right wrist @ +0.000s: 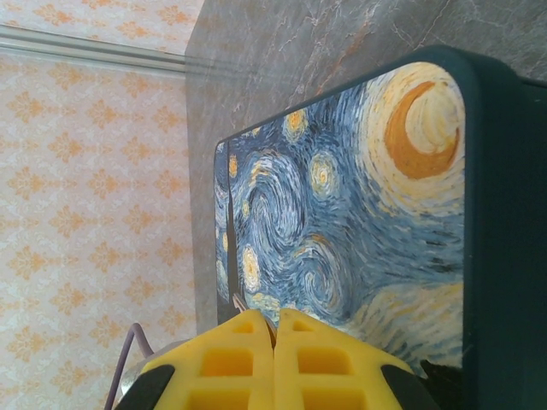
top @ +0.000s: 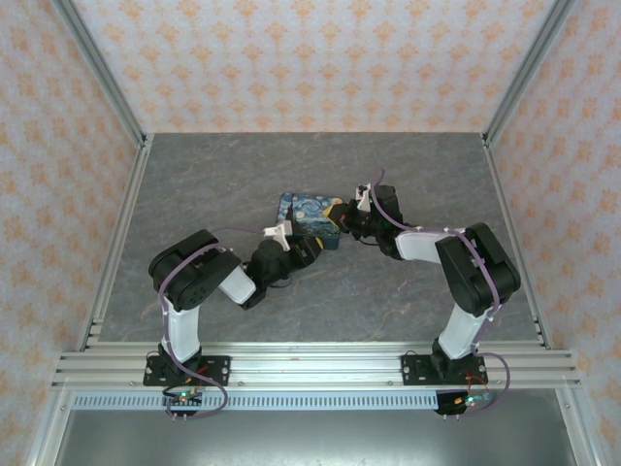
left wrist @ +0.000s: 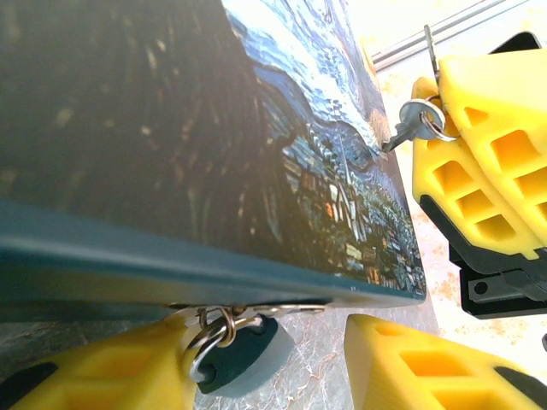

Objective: Unlock the padlock with the key

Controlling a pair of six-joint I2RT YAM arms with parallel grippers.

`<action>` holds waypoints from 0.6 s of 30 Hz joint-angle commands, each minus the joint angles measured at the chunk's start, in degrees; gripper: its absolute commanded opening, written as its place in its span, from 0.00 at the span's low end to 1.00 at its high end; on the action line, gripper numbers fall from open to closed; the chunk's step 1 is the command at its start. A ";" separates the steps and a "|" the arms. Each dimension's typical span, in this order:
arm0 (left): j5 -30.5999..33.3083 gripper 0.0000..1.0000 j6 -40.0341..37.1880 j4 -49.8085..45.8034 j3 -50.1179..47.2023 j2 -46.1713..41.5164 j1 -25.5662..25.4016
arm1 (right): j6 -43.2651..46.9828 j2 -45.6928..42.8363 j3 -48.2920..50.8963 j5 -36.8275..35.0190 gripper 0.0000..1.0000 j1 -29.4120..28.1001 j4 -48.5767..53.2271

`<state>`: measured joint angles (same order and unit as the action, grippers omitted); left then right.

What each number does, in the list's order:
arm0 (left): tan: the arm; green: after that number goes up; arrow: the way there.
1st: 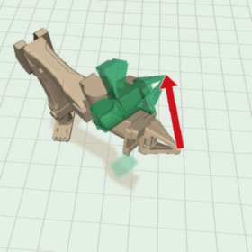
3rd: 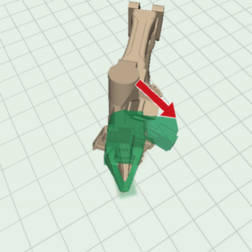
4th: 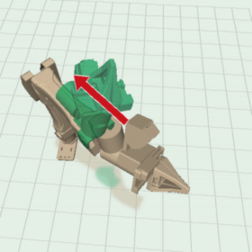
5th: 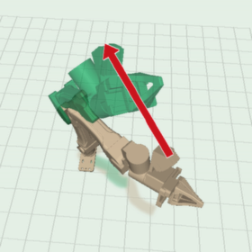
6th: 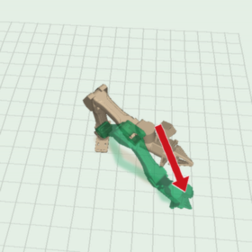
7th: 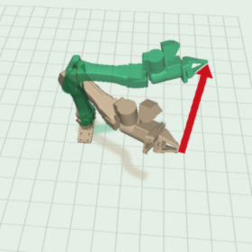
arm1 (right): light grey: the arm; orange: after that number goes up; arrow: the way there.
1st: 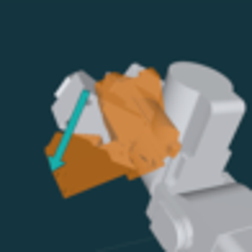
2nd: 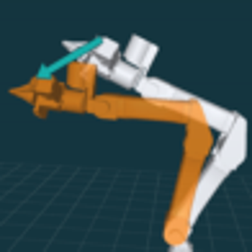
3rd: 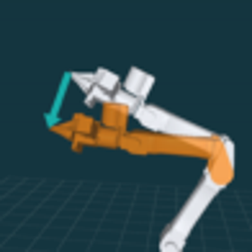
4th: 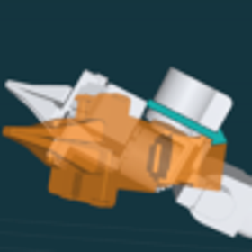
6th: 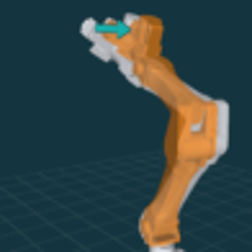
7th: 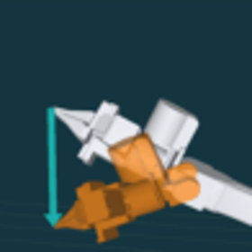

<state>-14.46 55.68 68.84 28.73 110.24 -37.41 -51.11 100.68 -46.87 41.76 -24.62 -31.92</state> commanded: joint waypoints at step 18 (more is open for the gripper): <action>7.54 0.47 0.16 1.51 -0.14 1.47 -3.37 | -0.15 2.90 0.98 1.25 0.00 -1.53 2.73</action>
<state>-10.31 55.72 69.54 28.40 110.96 -40.69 -51.24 101.51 -46.87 41.82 -25.10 -33.04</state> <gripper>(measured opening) 0.471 0.043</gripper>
